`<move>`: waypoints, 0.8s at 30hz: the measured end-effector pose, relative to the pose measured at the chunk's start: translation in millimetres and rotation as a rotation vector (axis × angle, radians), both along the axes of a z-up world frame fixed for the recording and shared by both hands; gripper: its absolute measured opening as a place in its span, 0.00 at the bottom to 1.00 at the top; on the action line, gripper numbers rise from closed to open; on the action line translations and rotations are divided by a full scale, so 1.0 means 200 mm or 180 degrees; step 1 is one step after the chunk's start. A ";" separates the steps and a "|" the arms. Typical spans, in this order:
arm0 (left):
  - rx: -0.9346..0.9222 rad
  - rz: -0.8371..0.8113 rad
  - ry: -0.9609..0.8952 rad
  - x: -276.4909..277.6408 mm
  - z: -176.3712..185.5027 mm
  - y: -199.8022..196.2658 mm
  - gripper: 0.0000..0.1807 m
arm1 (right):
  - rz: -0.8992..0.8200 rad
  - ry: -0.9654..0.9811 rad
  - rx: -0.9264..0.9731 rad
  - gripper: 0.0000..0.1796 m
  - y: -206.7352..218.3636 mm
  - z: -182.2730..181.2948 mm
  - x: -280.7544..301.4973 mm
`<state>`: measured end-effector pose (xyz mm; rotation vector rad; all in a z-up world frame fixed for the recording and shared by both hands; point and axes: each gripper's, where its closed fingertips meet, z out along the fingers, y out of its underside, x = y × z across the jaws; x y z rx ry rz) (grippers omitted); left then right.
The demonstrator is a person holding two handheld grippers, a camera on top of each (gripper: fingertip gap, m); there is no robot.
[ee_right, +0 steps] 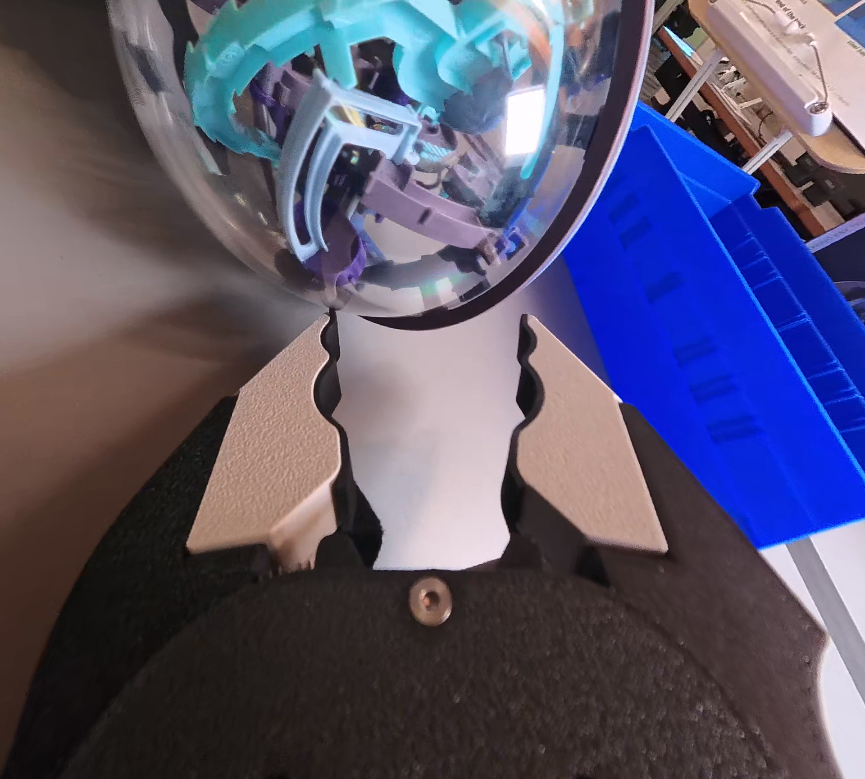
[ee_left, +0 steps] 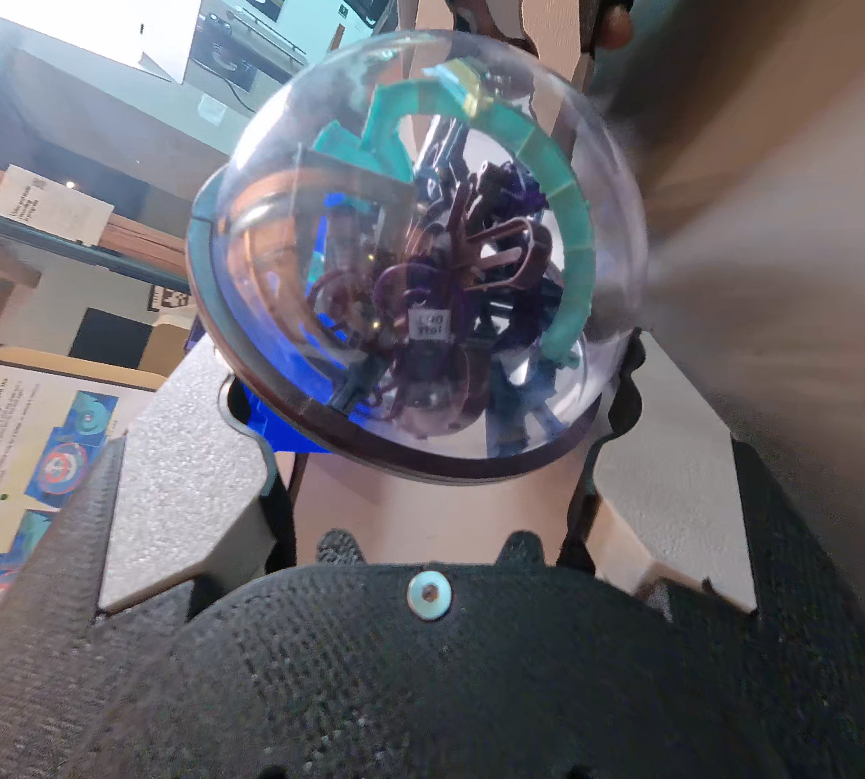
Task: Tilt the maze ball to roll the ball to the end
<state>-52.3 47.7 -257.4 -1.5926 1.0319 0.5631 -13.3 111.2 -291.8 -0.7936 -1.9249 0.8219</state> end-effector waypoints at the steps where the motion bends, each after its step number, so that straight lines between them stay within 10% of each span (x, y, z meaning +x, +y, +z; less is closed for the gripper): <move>1: 0.0018 0.0011 0.0034 -0.01 0.00 0.00 0.86 | -0.0004 0.0003 -0.0002 0.42 0.00 0.00 0.00; 15: 0.0258 0.0057 0.0573 -0.09 -0.03 0.02 0.81 | 0.0103 -0.0173 -0.0253 0.50 -0.02 -0.03 0.01; 24: -0.0429 -0.0438 -0.1952 0.03 0.08 -0.05 0.80 | 0.0277 -0.0154 -0.0434 0.48 -0.08 -0.01 0.03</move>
